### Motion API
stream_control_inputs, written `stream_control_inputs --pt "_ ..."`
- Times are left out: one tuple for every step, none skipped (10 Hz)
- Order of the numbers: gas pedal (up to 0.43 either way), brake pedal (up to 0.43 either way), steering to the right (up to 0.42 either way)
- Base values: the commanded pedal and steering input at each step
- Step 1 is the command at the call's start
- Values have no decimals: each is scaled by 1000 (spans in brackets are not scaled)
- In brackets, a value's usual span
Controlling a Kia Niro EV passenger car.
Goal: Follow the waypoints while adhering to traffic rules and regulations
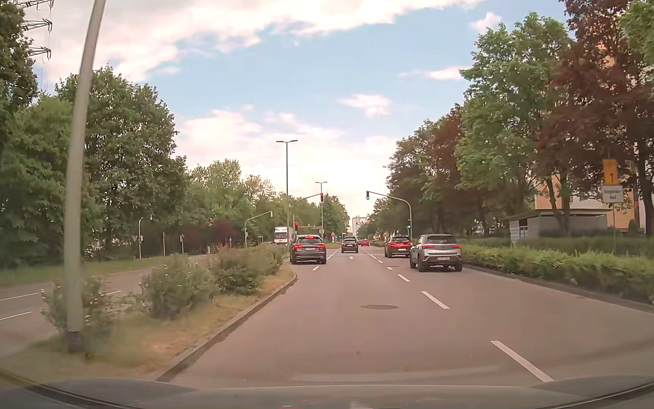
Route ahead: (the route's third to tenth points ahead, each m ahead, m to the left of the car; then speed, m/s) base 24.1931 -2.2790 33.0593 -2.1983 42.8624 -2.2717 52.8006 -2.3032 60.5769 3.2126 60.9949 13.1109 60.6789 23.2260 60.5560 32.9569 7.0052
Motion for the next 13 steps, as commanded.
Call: stream_control_inputs --pt "0 37 -5" --pt "0 67 -5" --pt "0 85 -6" --pt "0 116 -6" --pt "0 128 -6" --pt "0 128 -6" --pt "0 128 -6" --pt "0 134 -6" --pt "0 152 -6" --pt "0 165 -8" --pt "0 171 -10" --pt "0 165 -10" --pt "0 152 -12"
